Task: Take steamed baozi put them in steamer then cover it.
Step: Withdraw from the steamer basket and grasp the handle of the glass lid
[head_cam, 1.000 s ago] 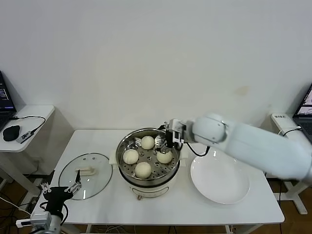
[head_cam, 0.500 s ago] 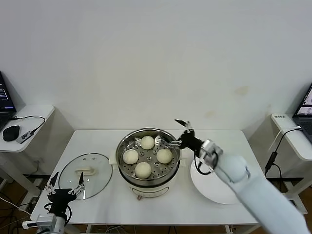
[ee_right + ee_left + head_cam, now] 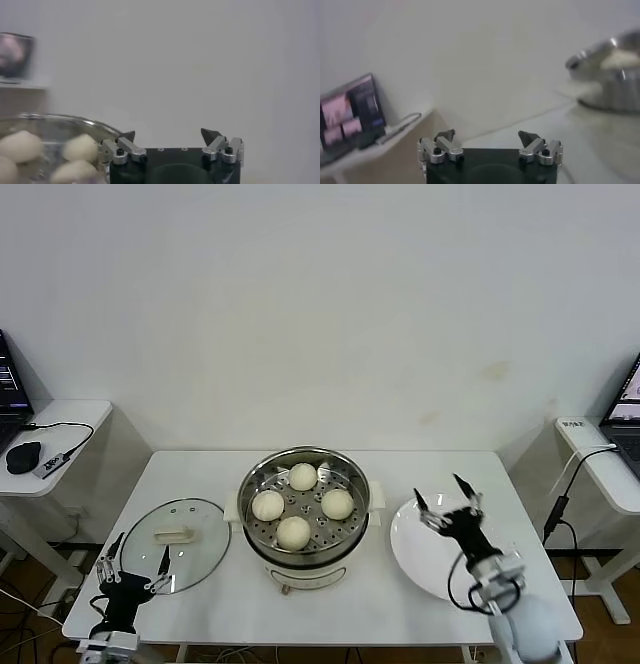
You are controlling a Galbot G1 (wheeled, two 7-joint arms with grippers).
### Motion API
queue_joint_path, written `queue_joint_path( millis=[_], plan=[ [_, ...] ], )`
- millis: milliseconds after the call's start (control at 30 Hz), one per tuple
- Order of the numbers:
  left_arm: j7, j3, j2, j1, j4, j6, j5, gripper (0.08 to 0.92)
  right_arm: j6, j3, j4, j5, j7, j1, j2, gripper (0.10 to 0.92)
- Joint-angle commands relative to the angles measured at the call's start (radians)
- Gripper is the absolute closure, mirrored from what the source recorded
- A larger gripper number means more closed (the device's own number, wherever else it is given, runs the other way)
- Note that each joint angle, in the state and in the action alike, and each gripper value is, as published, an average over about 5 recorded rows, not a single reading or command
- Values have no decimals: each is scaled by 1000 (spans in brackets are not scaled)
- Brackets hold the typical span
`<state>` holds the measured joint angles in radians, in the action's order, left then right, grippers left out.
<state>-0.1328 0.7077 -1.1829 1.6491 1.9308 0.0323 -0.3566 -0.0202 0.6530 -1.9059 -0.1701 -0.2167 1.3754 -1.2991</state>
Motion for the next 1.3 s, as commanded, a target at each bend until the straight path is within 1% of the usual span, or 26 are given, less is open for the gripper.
queue_joint_path(
  millis=[33,300,633,1300],
  plan=[
    [-3,-15,95,-84,-243,74,-565,177,-42,223,-56,62,21,234,-194,203],
    [-27,-63,134,-183,-377,89,-670,177,-48,222,-74,78,27,260,-213,203],
    [-30,-105,150,-270,-405,85,-683,177,-57,221,-51,99,26,270,-229,203],
    [-15,-204,171,-450,-528,77,-681,177,-61,216,-10,138,18,269,-244,203]
  ],
)
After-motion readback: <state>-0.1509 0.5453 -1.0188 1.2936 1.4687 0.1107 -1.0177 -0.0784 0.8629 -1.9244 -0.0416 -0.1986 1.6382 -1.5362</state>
